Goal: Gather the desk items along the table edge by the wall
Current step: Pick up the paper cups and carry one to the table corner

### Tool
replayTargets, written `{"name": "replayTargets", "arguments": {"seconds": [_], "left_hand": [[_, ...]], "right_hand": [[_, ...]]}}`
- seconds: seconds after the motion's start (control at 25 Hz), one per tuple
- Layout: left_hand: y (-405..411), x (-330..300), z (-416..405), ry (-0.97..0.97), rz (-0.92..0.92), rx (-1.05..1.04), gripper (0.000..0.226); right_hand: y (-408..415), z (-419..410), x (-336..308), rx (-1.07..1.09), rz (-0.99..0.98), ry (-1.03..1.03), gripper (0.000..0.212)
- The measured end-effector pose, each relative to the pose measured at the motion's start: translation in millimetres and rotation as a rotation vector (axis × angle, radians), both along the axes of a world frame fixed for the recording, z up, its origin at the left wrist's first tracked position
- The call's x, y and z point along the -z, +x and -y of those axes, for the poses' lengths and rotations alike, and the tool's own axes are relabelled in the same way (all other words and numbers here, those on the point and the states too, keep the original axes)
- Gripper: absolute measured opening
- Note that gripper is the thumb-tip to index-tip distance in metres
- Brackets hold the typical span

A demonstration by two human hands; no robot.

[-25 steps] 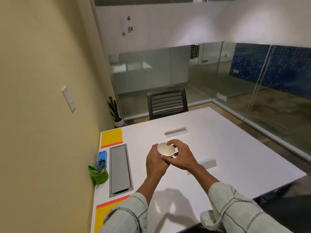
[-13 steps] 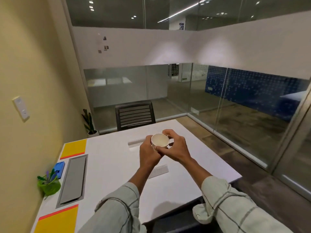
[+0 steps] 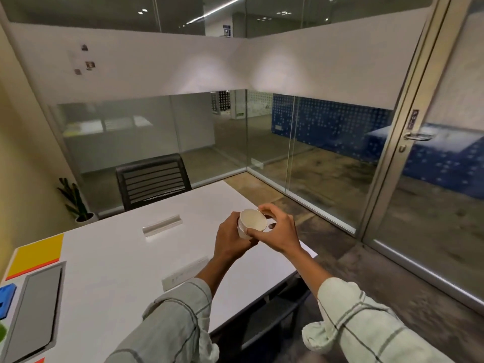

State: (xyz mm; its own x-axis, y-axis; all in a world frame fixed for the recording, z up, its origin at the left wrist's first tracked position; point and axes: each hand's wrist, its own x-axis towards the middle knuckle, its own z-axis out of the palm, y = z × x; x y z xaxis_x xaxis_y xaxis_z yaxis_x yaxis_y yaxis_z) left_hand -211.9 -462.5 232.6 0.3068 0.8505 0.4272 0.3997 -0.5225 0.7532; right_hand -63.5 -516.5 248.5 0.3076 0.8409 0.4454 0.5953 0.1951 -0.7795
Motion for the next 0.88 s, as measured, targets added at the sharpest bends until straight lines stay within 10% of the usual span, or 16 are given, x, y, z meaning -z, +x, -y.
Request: {"name": "replayTargets", "arguments": {"seconds": [0.88], "left_hand": [[-60.0,66.0,-164.9,-0.235,-0.043,-0.317,0.063]], "right_hand": [[14.0,-187.5,41.8,-0.080,-0.071,-0.215,0.081]]}}
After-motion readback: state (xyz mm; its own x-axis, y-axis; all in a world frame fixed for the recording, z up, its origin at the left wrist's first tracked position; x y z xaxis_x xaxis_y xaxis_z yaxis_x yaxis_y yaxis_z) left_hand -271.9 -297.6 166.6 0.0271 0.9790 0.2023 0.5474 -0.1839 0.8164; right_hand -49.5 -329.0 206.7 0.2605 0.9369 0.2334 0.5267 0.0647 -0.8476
